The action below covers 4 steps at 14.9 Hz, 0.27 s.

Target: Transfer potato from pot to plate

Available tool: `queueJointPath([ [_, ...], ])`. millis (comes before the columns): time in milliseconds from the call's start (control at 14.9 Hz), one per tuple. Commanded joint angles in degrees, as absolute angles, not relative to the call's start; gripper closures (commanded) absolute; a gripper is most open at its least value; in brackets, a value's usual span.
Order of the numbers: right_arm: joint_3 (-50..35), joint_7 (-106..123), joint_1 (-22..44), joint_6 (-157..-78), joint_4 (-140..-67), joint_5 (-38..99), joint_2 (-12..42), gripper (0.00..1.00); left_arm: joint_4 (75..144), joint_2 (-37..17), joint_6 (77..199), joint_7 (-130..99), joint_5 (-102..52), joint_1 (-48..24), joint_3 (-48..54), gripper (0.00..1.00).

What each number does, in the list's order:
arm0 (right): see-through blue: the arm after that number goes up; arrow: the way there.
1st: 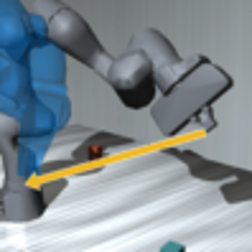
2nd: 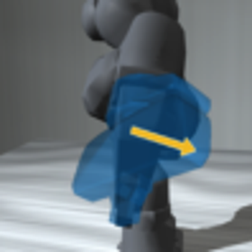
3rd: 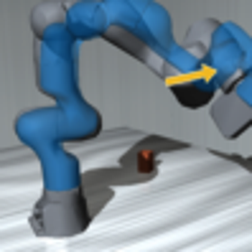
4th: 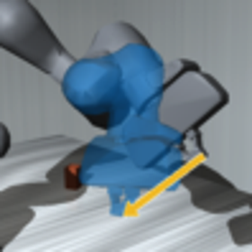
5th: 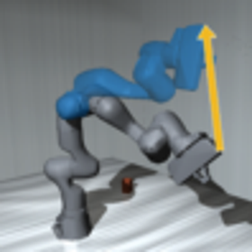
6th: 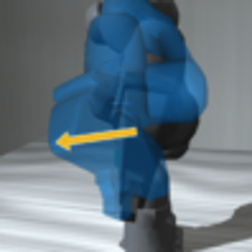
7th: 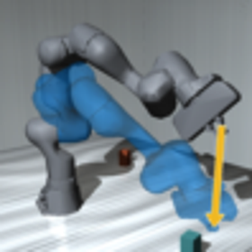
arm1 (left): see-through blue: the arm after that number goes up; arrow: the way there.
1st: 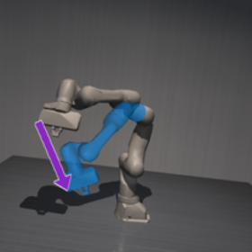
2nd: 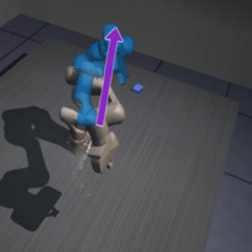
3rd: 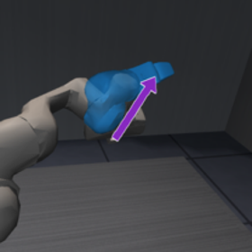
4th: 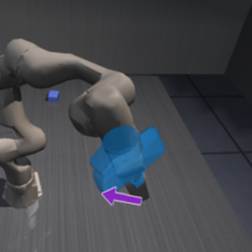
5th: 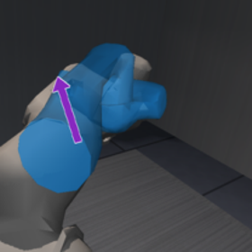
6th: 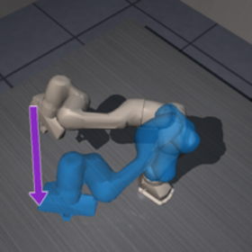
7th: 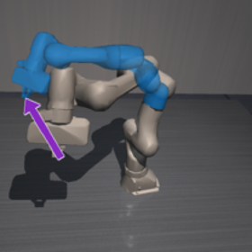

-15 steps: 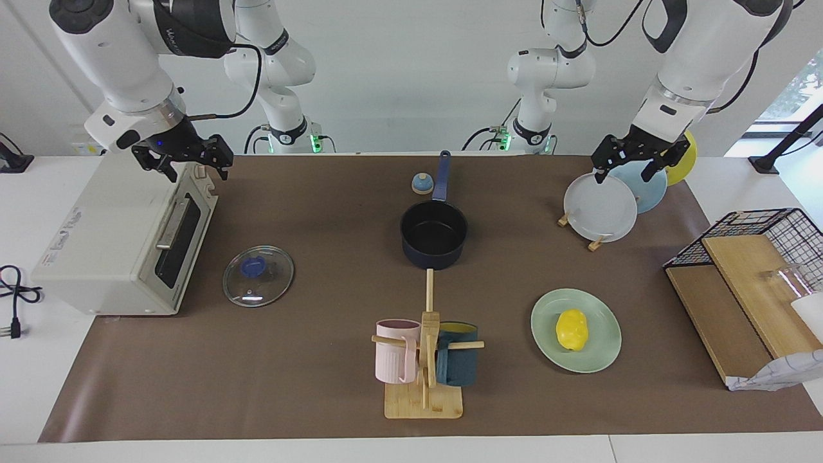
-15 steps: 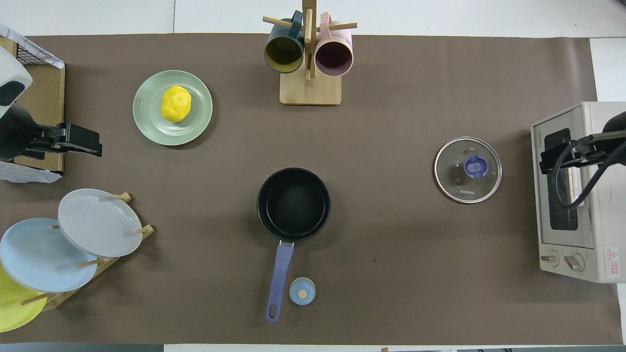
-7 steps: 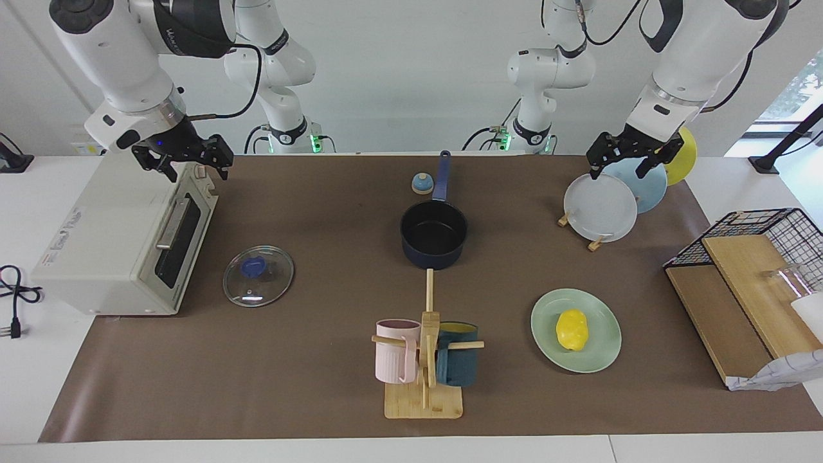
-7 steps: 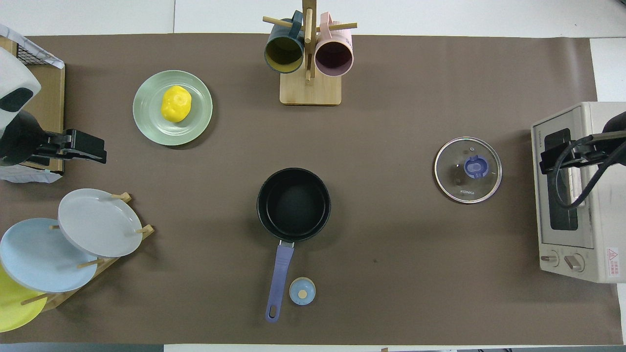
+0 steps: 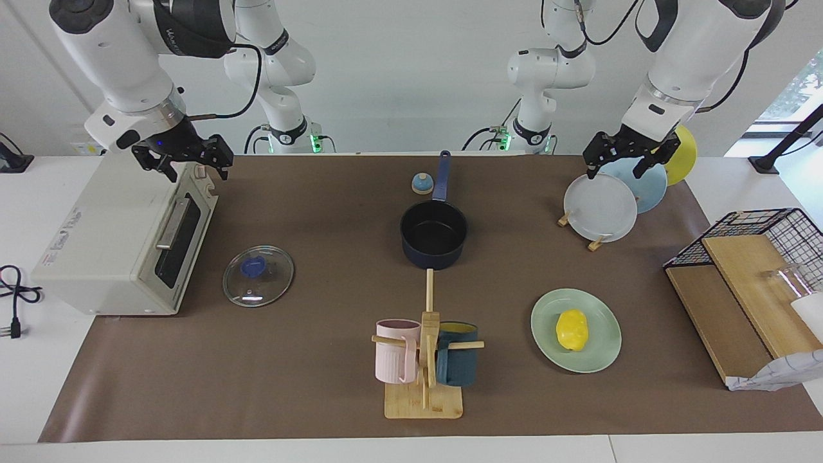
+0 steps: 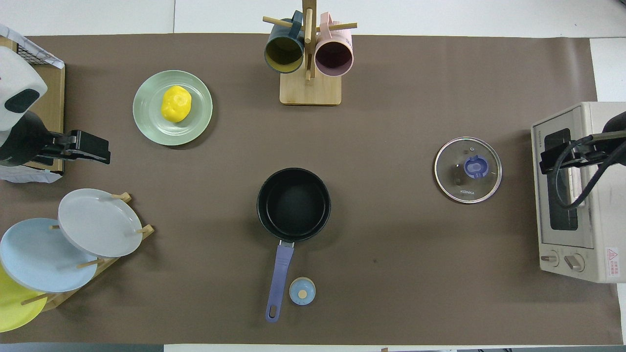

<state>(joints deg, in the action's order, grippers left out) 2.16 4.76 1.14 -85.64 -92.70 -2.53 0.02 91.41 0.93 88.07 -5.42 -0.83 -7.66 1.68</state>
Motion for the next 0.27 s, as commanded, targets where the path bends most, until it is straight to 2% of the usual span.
queueJointPath([
  [0, 1.5, 4.3, 0.2, -85.2, -92.5, -1.1, -0.3, 0.00, 92.1, 1.9, 88.9, -5.3, -0.4, -8.2, 1.3, 0.00],
  [202, 1.5, 4.3, 0.2, -85.2, -92.5, -1.1, -0.3, 0.00, 92.3, 2.2, 88.9, -5.1, -0.4, -7.7, 1.2, 0.00],
])
